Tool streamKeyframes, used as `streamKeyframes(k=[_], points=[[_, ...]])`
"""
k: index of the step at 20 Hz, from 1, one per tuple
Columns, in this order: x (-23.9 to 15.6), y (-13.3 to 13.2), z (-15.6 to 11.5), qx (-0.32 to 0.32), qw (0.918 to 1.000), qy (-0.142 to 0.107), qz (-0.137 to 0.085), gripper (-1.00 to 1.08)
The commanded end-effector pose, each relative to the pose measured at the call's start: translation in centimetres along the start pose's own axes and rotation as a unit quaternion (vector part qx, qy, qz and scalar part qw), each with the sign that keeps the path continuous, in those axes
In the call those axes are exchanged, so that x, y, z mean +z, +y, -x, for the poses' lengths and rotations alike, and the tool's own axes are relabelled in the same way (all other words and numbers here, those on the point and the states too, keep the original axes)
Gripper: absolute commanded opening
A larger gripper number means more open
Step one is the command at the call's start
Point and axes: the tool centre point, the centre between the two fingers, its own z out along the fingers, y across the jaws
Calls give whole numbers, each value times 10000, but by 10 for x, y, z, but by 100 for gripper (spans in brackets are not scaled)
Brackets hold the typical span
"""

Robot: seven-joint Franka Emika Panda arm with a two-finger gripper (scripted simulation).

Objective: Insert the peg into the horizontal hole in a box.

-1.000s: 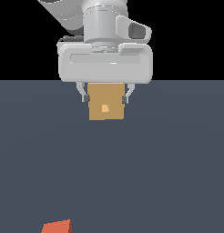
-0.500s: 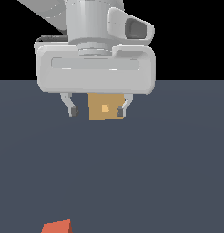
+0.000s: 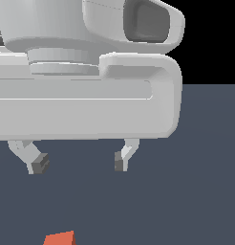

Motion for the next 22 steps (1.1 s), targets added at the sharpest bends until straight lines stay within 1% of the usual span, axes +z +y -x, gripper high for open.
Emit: streamKeyframes(k=[1, 7, 12, 17, 22], points=[[8, -5, 27, -93, 10000, -1, 11, 100], [24, -11, 87, -292, 9996, 2, 33, 100], [35, -13, 125, -417, 9991, 5, 47, 100], [41, -13, 149, -497, 9987, 6, 56, 100], [44, -12, 159, -529, 9986, 7, 60, 100]])
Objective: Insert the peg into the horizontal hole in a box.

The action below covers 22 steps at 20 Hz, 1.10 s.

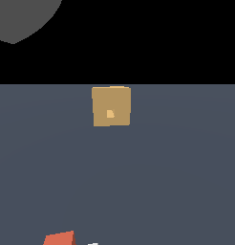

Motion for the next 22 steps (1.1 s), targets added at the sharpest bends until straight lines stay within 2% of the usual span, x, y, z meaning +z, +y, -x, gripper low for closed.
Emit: streamKeyframes(k=[1, 7, 15, 21, 22], points=[[1, 1, 3, -19, 10000, 1, 4, 100], [6, 0, 2, -9, 10000, 0, 1, 100], [43, 0, 2, -16, 10000, 1, 3, 100], [51, 1, 3, -18, 10000, 1, 4, 100], [51, 1, 3, -18, 10000, 1, 4, -100]])
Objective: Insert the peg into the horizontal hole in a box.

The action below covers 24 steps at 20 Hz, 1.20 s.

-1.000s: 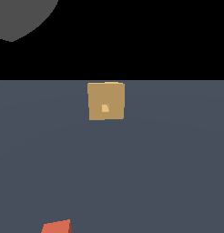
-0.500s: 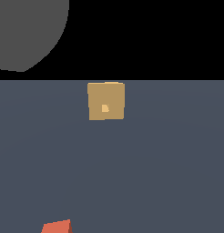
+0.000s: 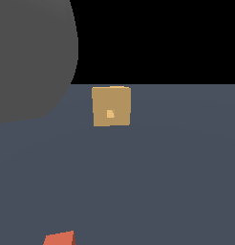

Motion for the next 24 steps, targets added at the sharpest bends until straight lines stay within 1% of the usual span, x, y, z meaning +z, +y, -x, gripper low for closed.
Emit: streamKeyframes(k=[1, 11, 15, 20, 24], points=[[0, 1, 0, 0, 10000, -5, 6, -100], [0, 1, 0, -2, 10000, -3, 4, -100], [-1, 2, -7, -2, 10000, -3, 4, -100], [-3, 7, -29, 6, 10000, -3, 4, -100], [-6, 13, -60, 12, 10000, -3, 4, -100]])
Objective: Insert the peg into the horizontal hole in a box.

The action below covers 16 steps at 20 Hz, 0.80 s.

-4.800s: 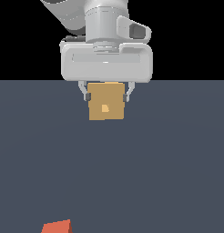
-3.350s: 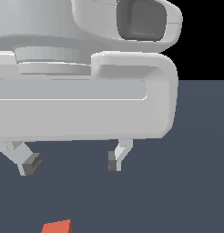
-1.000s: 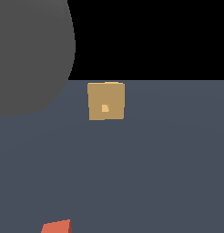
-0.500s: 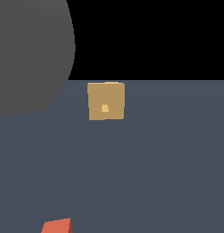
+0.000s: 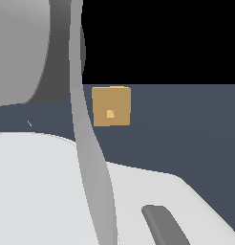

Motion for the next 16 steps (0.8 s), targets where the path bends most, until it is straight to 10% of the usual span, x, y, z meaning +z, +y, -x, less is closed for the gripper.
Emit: streamKeyframes(k=[1, 16], points=[[-3, 6, -22, -3, 10000, -3, 9, -100], [-22, 47, -208, 47, 10000, -4, 10, -100]])
